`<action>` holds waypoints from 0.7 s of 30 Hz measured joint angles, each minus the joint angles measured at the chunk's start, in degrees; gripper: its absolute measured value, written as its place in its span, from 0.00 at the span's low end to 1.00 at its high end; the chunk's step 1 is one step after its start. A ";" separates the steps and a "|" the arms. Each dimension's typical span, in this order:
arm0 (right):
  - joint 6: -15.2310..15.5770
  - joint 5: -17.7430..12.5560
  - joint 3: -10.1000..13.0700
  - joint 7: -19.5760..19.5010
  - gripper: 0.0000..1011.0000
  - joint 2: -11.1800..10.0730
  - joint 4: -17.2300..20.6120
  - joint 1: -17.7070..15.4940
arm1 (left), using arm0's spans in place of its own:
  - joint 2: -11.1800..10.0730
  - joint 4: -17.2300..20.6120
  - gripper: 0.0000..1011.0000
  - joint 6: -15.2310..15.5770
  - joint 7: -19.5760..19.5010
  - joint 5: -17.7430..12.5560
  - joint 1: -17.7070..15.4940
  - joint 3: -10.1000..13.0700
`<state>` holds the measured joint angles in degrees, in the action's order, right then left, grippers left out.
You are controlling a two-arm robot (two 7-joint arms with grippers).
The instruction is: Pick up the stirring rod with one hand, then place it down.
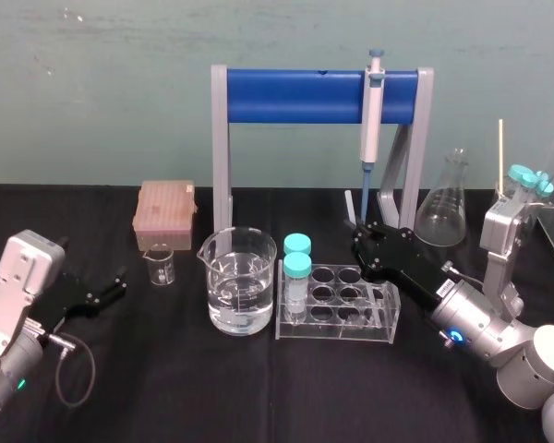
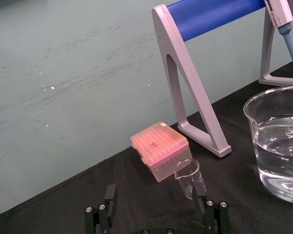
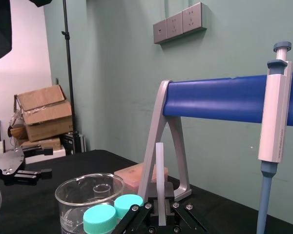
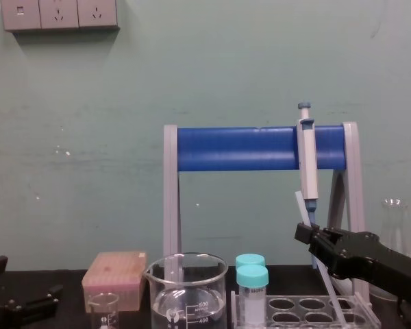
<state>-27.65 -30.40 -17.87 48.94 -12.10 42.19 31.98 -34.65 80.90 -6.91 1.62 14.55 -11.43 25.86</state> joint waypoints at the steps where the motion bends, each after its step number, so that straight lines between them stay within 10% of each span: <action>1: 0.00 0.00 0.00 0.00 0.07 0.00 0.00 0.00 | 0.00 0.00 0.99 0.00 0.00 0.00 0.00 0.00; 10: -0.07 -0.07 0.07 0.00 0.07 0.03 -0.01 0.00 | 0.00 0.00 0.99 0.00 0.00 0.00 0.00 0.00; 21: -0.12 -0.11 0.12 0.00 0.38 0.03 -0.06 -0.01 | 0.00 0.00 0.99 0.00 0.00 0.00 0.00 0.00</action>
<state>-27.77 -30.51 -17.75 48.94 -12.07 42.13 31.97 -34.64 80.90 -6.90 1.62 14.55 -11.43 25.86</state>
